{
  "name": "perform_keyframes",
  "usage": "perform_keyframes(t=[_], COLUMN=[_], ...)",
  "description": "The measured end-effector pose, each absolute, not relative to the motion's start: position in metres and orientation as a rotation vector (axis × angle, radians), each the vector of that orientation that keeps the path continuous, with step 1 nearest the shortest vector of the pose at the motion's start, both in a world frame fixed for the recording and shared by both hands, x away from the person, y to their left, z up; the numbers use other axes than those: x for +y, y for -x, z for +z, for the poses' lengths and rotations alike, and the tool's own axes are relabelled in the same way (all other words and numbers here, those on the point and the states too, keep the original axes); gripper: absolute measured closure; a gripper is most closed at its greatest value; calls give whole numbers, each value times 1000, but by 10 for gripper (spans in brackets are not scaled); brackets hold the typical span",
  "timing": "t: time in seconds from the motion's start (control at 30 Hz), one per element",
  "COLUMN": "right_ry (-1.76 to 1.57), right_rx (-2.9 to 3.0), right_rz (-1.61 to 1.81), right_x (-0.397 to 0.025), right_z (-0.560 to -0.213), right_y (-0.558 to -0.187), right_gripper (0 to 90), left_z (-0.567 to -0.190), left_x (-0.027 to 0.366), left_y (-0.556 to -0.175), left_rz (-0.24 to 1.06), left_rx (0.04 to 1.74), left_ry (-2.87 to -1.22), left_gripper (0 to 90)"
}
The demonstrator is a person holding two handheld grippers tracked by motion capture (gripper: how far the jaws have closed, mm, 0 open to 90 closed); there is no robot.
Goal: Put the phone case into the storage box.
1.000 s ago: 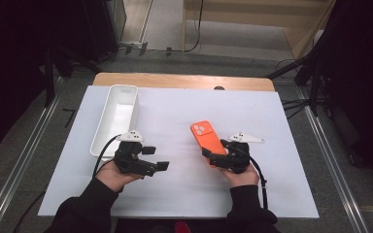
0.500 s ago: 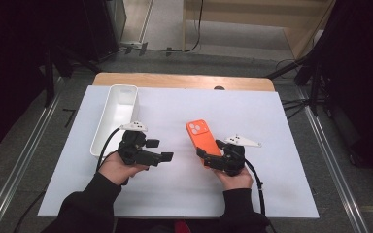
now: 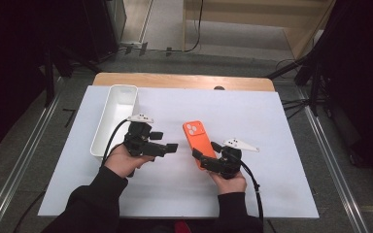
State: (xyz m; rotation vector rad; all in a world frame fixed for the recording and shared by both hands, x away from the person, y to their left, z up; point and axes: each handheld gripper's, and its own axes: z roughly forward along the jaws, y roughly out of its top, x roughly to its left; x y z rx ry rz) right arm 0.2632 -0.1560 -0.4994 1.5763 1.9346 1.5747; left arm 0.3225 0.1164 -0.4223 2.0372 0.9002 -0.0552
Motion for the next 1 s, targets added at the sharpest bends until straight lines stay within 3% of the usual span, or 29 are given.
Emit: perform_keyframes(t=[0.3,1.0], right_ry=[-1587,-1585], right_rx=[1892,1811], right_rz=[1626,1706], right_x=[-153,-143], right_z=[-508,-514], right_y=[-259,-252], right_gripper=[144,144], left_z=[-424,-419], left_x=[108,95], left_y=[-333,-351], left_rz=[-88,-118], left_rx=[936,1058], left_ry=[-2019,-1980], left_gripper=[181,307])
